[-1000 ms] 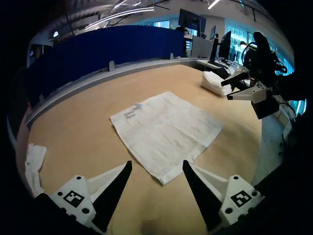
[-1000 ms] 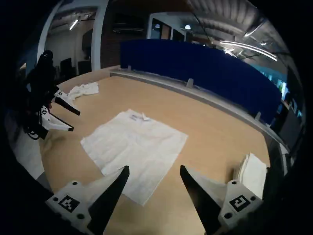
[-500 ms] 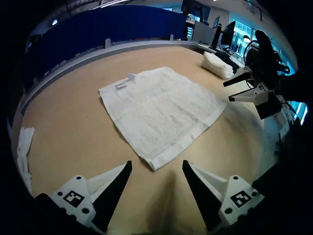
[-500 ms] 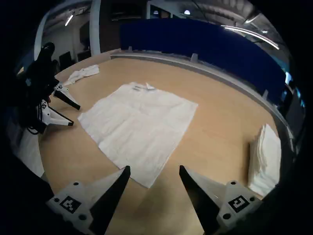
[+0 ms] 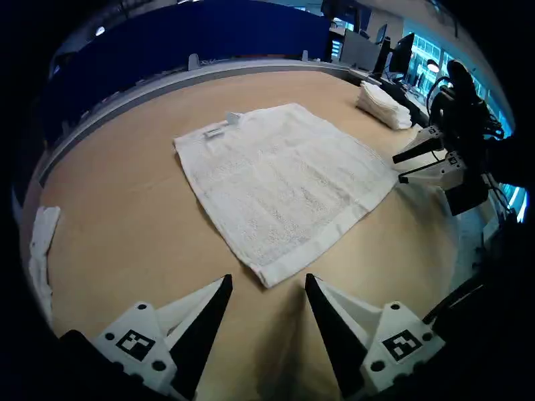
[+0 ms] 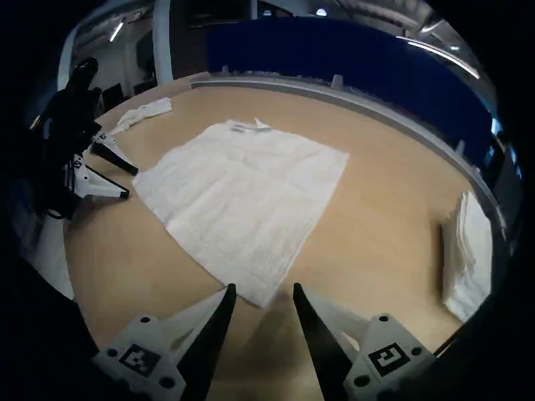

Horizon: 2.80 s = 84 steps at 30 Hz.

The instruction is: Fold towel

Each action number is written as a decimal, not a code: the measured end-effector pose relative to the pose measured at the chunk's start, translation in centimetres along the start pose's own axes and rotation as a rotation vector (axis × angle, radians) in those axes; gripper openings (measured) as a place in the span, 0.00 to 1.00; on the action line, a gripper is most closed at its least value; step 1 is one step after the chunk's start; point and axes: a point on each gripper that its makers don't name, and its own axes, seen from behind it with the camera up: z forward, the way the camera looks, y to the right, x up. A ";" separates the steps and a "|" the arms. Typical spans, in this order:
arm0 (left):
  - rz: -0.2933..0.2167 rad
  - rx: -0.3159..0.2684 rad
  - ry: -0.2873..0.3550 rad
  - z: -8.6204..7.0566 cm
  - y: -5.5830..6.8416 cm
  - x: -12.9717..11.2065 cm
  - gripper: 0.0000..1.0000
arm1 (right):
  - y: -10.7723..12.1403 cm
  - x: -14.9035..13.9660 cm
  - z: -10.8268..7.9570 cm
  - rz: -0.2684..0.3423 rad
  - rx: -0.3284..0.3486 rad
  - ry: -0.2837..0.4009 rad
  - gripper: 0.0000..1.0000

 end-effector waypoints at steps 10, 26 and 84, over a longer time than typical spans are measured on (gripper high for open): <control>0.036 0.051 -0.014 -0.2 -0.5 0.0 0.50 | 0.1 -0.7 0.2 -0.008 0.003 -0.018 0.45; 0.032 0.057 -0.027 0.5 -0.1 0.2 0.34 | 0.1 -0.6 0.4 0.018 0.003 -0.021 0.32; -0.045 0.020 -0.020 -1.1 0.6 0.5 0.53 | -0.9 2.5 -1.8 0.017 0.034 0.018 0.12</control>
